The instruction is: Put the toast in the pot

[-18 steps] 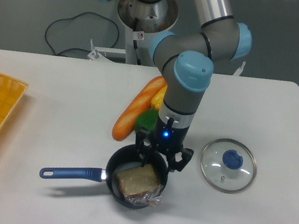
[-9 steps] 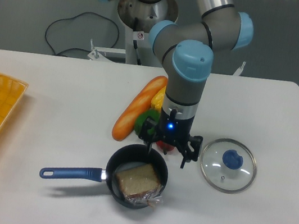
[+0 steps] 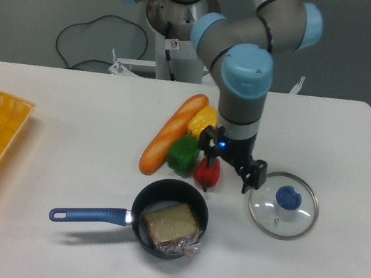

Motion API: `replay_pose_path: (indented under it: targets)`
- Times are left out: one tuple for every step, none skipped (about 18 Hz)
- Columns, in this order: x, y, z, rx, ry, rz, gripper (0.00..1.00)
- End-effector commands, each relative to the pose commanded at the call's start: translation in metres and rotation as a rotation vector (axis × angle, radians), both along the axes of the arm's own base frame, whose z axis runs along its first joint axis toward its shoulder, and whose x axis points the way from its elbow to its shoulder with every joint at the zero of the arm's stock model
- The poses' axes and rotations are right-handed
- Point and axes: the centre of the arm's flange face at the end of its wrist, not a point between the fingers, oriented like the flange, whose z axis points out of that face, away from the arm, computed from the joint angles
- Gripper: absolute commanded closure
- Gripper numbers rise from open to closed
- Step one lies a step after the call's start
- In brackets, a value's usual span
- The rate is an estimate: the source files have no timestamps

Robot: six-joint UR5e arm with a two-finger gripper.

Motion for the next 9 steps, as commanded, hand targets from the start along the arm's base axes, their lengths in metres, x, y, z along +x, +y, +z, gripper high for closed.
replay_pose_path:
  targets:
    - [-0.004, -0.007, 0.001, -0.019, 0.003, -0.009, 0.00]
    - [-0.006, -0.010, 0.002, -0.023, 0.002, -0.015, 0.00]
    - [-0.009, -0.013, 0.001, -0.025, -0.001, -0.012, 0.00]
    - [-0.011, -0.018, 0.001, -0.032, -0.009, -0.013, 0.00]
    - [-0.015, -0.025, 0.001, -0.043, -0.017, -0.027, 0.00]
    - [-0.018, -0.033, 0.004, -0.050, -0.020, -0.054, 0.00]
    - [-0.019, -0.038, 0.005, -0.055, -0.023, -0.083, 0.00]
    - [-0.022, -0.041, 0.005, -0.059, -0.024, -0.095, 0.00]
    - [-0.023, -0.042, 0.005, -0.059, -0.024, -0.096, 0.00]
